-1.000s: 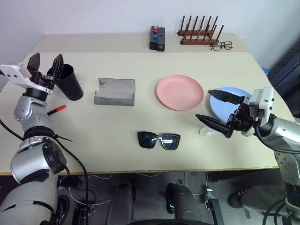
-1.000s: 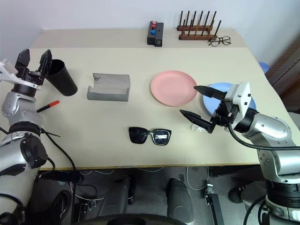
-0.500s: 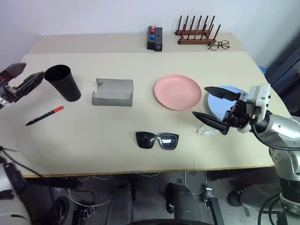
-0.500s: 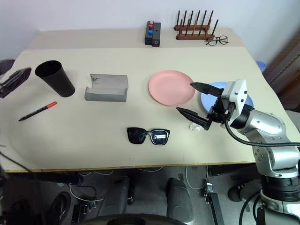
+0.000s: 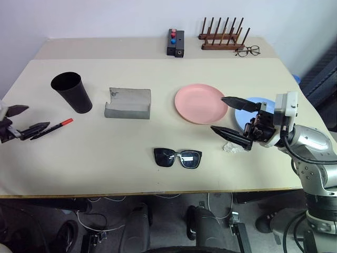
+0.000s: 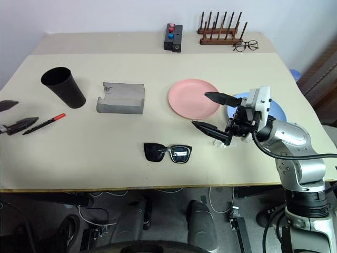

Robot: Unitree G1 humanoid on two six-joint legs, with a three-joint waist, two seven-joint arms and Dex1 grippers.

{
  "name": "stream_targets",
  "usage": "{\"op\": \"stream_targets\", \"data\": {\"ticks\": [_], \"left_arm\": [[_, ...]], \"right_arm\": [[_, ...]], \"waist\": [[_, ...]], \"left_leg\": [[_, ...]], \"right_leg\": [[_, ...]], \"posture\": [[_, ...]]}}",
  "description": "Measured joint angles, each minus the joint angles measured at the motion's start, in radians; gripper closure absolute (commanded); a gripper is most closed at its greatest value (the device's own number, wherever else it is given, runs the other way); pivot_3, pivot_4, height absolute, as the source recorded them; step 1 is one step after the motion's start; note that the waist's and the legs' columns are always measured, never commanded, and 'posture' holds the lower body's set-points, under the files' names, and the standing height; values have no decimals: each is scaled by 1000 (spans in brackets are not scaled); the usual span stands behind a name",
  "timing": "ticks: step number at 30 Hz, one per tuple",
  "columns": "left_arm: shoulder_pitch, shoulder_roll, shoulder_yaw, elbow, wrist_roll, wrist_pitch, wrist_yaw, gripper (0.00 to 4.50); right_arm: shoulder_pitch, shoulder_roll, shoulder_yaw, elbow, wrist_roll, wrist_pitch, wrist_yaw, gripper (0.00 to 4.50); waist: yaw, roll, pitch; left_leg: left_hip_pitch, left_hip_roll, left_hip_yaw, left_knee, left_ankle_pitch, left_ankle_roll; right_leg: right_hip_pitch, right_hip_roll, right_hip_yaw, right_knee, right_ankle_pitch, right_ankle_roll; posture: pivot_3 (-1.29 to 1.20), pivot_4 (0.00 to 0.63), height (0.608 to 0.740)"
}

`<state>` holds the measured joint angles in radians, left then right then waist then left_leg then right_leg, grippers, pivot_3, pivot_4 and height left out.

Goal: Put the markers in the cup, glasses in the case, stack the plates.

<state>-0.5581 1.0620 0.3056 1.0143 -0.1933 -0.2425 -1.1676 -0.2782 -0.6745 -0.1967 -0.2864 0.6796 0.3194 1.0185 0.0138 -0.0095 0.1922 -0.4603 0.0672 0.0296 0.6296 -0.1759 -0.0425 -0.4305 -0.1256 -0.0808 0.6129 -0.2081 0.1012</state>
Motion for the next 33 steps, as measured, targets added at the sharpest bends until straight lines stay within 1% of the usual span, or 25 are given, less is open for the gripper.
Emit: {"op": "stream_targets", "data": {"ticks": [5, 9, 13, 17, 20, 23, 26, 28, 31, 33], "left_arm": [[-40, -46, -36, 107, 43, -77, 70, 34], [-75, -92, -60, 172, 66, -75, 85, 34], [-123, -133, -82, 222, 82, -37, 100, 34], [-140, -158, -88, 252, 92, 1, 131, 34], [-143, -163, -91, 258, 99, 22, 148, 34], [-146, -159, -90, 255, 98, 63, 130, 34], [-149, -150, -94, 247, 102, 93, 117, 781], [-149, -143, -96, 243, 108, 102, 120, 1809], [-149, -139, -95, 240, 113, 115, 124, 3220], [-152, -136, -92, 236, 112, 130, 113, 3220]], "right_arm": [[18, 0, -3, -4, -7, -1, -8, 0], [36, -1, -9, -11, -9, -1, -21, 0], [37, -1, -10, -25, -9, -1, -32, 0], [42, -1, -11, -27, -9, -1, -41, 0], [50, -7, -17, -38, -9, -1, -48, 0], [65, -12, -22, -56, -9, -1, -54, 0], [68, -12, -26, -63, -9, 0, -63, 0], [68, -12, -30, -64, -9, 0, -69, 0], [68, -12, -31, -64, -9, 0, -71, 0], [67, -12, -31, -64, -9, 0, -73, 0]], "waist": [[1, -1, 0], [1, -1, 0], [0, -1, 0], [0, -1, 0], [0, 0, -1], [-1, 0, -1], [-1, 1, -2], [-1, 2, -2], [-1, 3, -3], [1, 3, -3]], "left_leg": [[0, 0, 0, 0, 0, 0], [0, 0, 0, 1, 0, 0], [0, 0, 0, 1, 0, 0], [0, 0, 0, 1, 0, 0], [1, 0, 0, 1, 0, 0], [1, 0, 0, 1, 0, 0], [1, 0, 0, 0, 0, 0], [1, 0, 0, 0, 0, 0], [1, 0, 0, 1, 0, 0], [1, 0, 0, 1, 0, 0]], "right_leg": [[0, 0, 0, 0, 0, 0], [0, 0, 0, 1, 0, 0], [0, 0, 0, 1, 0, 1], [0, 0, 0, 1, 0, 1], [0, 0, 0, 2, 0, 1], [1, 0, 0, 2, 0, 1], [1, 0, 0, 2, 0, 0], [1, 0, 0, 2, 0, 1], [1, 0, 0, 2, 0, 0], [1, 0, 0, 1, 0, 0]], "posture": [[0, 150, 740], [0, 150, 740], [0, 150, 740], [0, 150, 740], [0, 150, 740], [0, 150, 740], [0, 150, 740], [0, 150, 740], [0, 150, 740], [0, 150, 740]]}}
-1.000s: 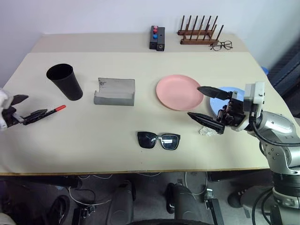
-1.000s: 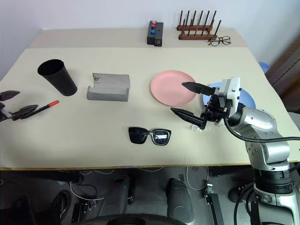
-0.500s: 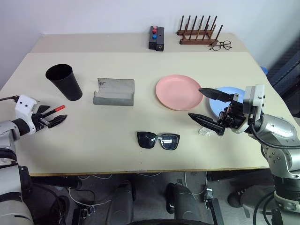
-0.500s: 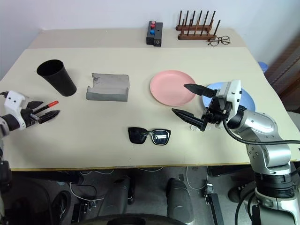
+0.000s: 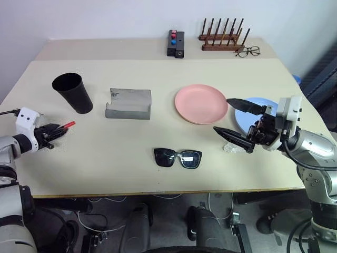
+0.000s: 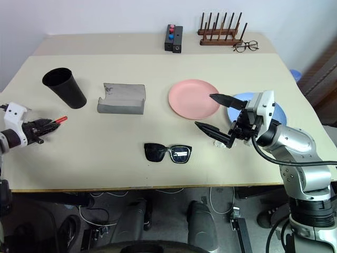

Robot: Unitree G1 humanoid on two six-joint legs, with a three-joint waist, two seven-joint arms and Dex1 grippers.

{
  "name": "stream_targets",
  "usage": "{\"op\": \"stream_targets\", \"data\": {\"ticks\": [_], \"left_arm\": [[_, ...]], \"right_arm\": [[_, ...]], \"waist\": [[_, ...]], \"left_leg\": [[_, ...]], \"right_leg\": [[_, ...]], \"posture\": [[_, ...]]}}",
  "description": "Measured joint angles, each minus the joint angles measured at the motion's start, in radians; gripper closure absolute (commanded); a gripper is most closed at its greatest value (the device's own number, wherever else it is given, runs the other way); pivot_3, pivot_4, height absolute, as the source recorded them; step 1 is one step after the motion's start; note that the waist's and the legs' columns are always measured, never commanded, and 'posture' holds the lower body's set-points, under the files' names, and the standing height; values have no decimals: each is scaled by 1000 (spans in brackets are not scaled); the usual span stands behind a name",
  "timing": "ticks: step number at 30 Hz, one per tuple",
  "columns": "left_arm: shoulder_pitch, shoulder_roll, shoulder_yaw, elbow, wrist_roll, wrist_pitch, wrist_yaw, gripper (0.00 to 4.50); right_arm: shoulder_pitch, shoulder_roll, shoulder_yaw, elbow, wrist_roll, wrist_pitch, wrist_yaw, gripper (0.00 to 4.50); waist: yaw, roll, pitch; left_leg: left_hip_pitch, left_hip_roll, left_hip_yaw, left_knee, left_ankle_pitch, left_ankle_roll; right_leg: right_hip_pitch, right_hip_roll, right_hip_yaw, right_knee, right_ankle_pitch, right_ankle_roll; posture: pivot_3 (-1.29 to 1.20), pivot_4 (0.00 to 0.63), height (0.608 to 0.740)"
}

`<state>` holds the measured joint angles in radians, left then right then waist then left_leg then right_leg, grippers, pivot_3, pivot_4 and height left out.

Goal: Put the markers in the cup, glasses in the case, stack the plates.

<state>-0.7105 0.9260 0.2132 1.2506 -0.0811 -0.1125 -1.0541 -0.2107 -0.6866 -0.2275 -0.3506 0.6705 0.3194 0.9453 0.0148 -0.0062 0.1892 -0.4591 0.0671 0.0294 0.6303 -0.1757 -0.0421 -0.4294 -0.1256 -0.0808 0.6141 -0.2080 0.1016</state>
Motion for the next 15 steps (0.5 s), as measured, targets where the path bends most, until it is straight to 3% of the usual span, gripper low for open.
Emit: {"op": "stream_targets", "data": {"ticks": [6, 10, 15], "left_arm": [[5, 1, -2, -11, 3, 18, -29, 3220], [5, 5, 4, -24, -3, 32, -63, 4452], [8, 5, 3, -36, -12, 55, -103, 4452]], "right_arm": [[-6, 0, 0, 2, -1, 0, -6, 0], [-11, 0, 1, 4, -9, -1, -6, 0], [-25, 0, 3, 10, -20, -2, -6, 0]], "waist": [[-1, 0, 0], [0, 1, -1], [-2, 1, -1]], "left_leg": [[0, 0, 0, 0, 0, 0], [0, 0, 0, 0, 0, 0], [0, 0, 0, 0, 0, 0]], "right_leg": [[0, 0, 0, 0, 0, 0], [0, 0, 0, 0, 0, 0], [0, 0, 0, 0, 0, 0]], "posture": [[0, 150, 740], [0, 150, 740], [0, 150, 740]]}}
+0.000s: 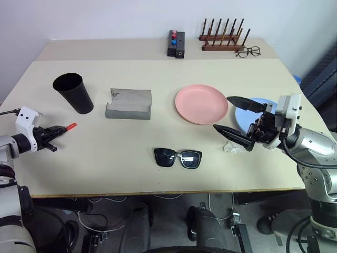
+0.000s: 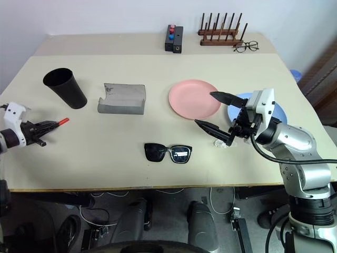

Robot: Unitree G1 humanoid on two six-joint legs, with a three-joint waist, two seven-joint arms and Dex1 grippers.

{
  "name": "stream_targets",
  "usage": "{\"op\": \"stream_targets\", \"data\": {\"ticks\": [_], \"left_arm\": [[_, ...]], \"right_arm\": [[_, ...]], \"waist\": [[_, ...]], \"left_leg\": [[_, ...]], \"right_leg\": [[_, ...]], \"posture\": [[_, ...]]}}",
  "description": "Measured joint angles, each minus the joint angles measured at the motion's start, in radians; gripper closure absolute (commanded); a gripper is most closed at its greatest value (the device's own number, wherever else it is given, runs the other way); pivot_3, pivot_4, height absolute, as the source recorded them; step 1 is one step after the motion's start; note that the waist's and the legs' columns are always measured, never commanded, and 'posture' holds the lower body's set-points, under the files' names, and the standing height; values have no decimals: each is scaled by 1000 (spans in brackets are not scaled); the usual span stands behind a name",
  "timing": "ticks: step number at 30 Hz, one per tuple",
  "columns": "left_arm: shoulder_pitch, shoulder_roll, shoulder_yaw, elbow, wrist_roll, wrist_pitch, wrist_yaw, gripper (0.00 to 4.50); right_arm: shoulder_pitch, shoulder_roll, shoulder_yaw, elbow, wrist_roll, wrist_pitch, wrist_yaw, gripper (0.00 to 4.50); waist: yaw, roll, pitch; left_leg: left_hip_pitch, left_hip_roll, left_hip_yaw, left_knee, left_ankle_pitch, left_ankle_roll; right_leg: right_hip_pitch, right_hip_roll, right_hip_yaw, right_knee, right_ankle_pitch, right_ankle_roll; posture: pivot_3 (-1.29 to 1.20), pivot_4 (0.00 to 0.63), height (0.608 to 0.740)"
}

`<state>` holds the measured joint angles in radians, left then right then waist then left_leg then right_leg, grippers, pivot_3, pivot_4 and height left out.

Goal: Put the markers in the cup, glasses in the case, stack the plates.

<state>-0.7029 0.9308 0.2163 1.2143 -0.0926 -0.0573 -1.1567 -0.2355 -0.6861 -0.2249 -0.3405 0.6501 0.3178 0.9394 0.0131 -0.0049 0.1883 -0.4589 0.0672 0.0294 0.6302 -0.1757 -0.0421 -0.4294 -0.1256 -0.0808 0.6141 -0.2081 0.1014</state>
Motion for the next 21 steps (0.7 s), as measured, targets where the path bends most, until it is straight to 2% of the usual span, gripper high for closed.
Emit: {"op": "stream_targets", "data": {"ticks": [7, 9, 11, 14, 17, 21], "left_arm": [[21, -1, -5, -12, -3, 8, -26, 4452], [20, -1, 1, -12, -13, 22, -43, 3960], [14, -1, 19, -12, -42, 63, -66, 3176], [-16, 8, 51, -14, -87, 127, -105, 1535], [-16, 31, 52, -20, -84, 57, -45, 49], [-16, 55, 50, -8, -53, -59, 69, 13]], "right_arm": [[-4, 1, 2, 9, -3, -2, 1, 0], [-4, 1, 3, 12, -8, -2, 1, 0], [-4, 1, 3, 12, -9, -3, 1, 0], [-5, 2, 6, 12, -11, -5, 2, 0], [-4, 3, 12, 13, -14, -9, 3, 0], [-4, 5, 13, 14, -17, -13, 3, 0]], "waist": [[1, -1, 0], [1, -1, 0], [1, -1, 0], [1, -2, 0], [-1, -2, 1], [-1, -2, 1]], "left_leg": [[0, 0, 0, 0, 0, 0], [-1, 0, 0, 0, 0, 0], [-1, 0, 0, 0, 0, 0], [-1, 0, 0, 0, 0, 0], [-1, 0, 0, 0, 0, 0], [-1, 0, 0, 0, 0, 0]], "right_leg": [[0, 0, 0, 0, 0, 0], [0, 0, 0, 0, 0, 0], [-1, 0, 0, 0, 0, 0], [-1, 0, 0, 0, 0, 0], [-1, 0, 0, 0, 0, 0], [-1, 0, 0, 0, 0, 0]], "posture": [[0, 150, 740], [0, 150, 740], [0, 150, 740], [0, 150, 740], [0, 150, 740], [0, 150, 740]]}}
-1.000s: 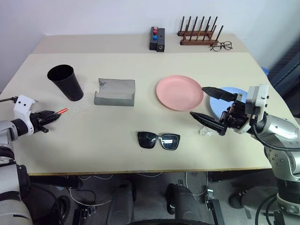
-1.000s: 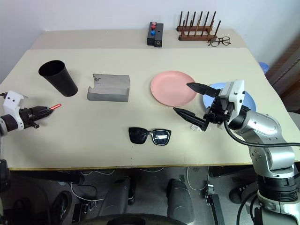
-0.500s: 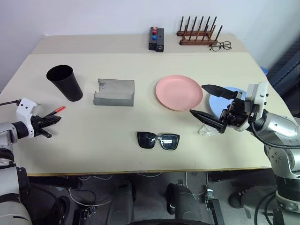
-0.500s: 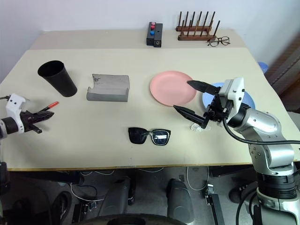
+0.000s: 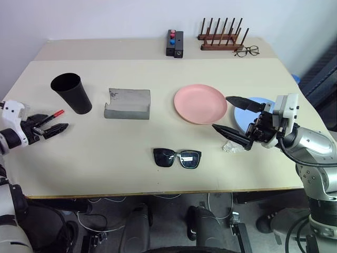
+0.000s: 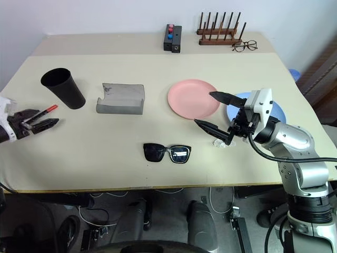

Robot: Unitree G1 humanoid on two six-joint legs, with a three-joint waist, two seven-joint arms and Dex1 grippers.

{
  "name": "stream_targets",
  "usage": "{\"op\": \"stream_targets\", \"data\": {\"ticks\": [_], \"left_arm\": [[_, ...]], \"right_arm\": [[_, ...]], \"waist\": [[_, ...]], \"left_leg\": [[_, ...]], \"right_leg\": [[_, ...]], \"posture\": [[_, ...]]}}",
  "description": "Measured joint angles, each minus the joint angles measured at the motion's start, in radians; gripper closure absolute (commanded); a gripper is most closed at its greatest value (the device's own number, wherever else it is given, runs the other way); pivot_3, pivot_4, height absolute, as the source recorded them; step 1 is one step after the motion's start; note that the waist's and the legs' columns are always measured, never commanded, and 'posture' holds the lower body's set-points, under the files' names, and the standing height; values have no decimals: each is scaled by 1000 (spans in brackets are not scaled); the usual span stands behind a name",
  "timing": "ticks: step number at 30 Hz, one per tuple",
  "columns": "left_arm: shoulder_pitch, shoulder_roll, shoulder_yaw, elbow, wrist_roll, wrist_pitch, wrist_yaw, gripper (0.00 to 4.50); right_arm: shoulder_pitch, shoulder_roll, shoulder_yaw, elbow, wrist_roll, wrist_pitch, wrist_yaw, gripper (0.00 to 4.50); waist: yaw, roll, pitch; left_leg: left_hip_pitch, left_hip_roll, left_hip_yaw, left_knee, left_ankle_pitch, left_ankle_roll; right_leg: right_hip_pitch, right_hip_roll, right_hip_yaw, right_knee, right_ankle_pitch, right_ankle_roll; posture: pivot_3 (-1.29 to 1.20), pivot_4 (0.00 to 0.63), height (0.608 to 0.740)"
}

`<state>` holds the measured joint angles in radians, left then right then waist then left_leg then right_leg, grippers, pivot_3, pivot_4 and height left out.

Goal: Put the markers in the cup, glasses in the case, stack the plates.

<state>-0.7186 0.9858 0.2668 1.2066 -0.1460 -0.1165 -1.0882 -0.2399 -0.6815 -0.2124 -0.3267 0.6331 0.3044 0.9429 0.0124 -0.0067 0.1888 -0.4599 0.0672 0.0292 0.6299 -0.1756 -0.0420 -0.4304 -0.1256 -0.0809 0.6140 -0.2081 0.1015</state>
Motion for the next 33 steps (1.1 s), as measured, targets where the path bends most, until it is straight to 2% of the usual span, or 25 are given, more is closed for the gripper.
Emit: {"op": "stream_targets", "data": {"ticks": [7, 17, 21, 26, 33], "left_arm": [[24, -18, -30, 42, 64, -57, 153, 13], [34, -39, -41, 51, 72, -60, 201, 13], [23, -39, -37, 60, 77, -76, 324, 13], [8, -39, 26, 79, 47, -76, 455, 13], [9, -59, 28, 107, 71, -71, 753, 13]], "right_arm": [[0, 1, 1, 0, 0, -6, 0, 0], [1, 0, 0, 0, -1, -6, 1, 0], [3, 0, 0, 0, -2, -6, 2, 0], [9, 0, 0, 0, -5, -10, 3, 0], [23, 0, 0, 0, -12, -17, 4, 0]], "waist": [[2, 0, 0], [2, 0, 0], [1, 0, 0], [1, -1, 0], [2, -1, 0]], "left_leg": [[0, 0, 0, 0, 0, 0], [0, 0, 0, 0, 0, 0], [0, 0, 0, 0, 0, 0], [0, 0, 0, 0, 0, 0], [0, 0, 0, 0, 0, 0]], "right_leg": [[0, 0, 0, 0, 0, 0], [0, 0, 0, 0, 0, 0], [0, 0, 0, 0, 0, 0], [0, 0, 0, 0, 0, 0], [0, 0, 0, 0, 0, 0]], "posture": [[0, 150, 740], [0, 150, 740], [0, 150, 740], [0, 150, 740], [0, 150, 740]]}}
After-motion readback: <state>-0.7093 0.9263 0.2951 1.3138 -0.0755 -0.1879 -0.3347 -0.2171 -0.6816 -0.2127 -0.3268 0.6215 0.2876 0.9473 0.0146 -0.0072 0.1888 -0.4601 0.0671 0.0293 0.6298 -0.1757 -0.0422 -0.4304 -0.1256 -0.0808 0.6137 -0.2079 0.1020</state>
